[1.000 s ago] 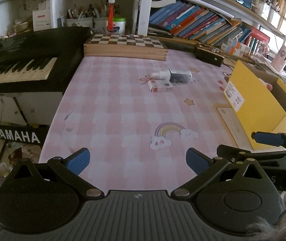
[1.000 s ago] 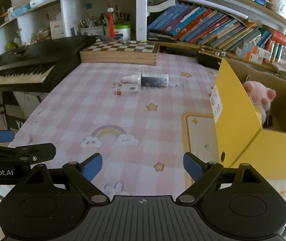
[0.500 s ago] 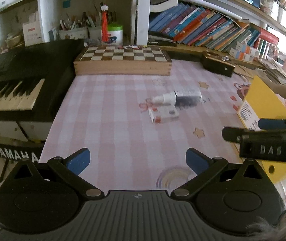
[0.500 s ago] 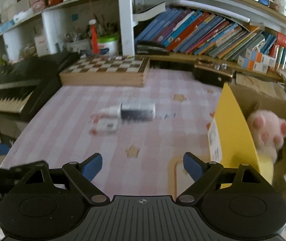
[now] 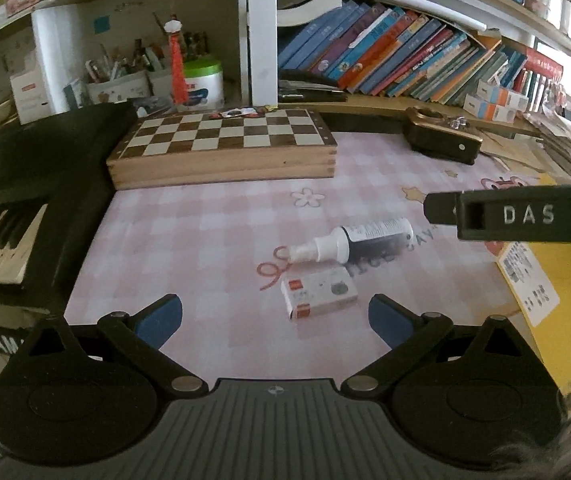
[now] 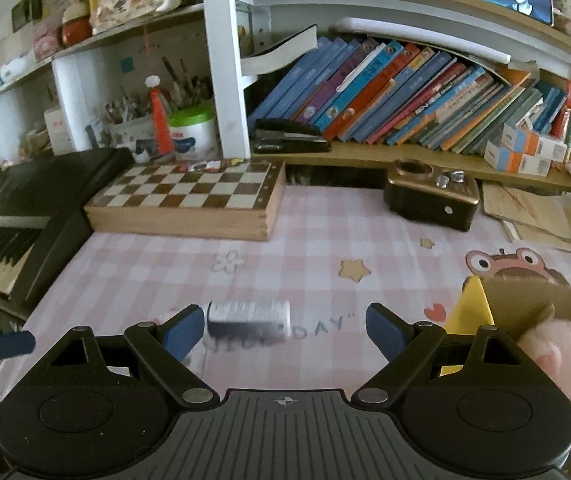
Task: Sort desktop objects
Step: 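Move both tools toward the white spray bottle and small white stapler box, then grasp the white stapler box with the left tool while the right tool grasps the spray bottle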
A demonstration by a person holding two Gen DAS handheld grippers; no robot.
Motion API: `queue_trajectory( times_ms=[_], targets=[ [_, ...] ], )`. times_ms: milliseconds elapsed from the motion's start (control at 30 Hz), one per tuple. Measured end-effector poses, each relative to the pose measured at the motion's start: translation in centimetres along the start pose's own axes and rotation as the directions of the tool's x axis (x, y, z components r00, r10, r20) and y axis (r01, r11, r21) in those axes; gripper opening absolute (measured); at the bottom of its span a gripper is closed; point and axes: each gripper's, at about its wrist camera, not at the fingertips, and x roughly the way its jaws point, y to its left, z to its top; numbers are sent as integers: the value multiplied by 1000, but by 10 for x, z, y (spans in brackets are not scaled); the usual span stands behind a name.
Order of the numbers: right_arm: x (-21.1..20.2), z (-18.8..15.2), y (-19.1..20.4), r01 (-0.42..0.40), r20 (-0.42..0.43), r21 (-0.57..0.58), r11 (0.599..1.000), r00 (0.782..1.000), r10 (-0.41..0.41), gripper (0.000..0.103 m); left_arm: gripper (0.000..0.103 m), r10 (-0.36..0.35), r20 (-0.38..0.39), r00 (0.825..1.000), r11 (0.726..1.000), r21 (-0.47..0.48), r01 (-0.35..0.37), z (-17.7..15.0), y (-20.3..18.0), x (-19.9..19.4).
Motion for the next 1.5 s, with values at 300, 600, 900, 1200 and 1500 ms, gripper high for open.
queue_trajectory(
  times_ms=[300,600,900,1200,1500],
  targets=[
    [19,5,-10,6,-41,47,999,999,-4,90,92,-16,-24,1000,999,27,17,6,-12,36],
    [31,6,-11,8,-75,50,999,997,-4,89,87,-23,-54,998,997,73,27,4,-31,65],
    [42,8,4,-25,-99,12,1000,995,26,90,57,-23,-68,997,1000,17,24,2,-32,78],
    [63,10,25,-59,-151,-104,993,988,43,91,56,-13,-75,997,995,-97,6,-6,11,52],
    [96,12,61,-208,-265,-597,775,963,54,82,56,-8,-79,997,982,-187,-7,-15,39,28]
  ],
)
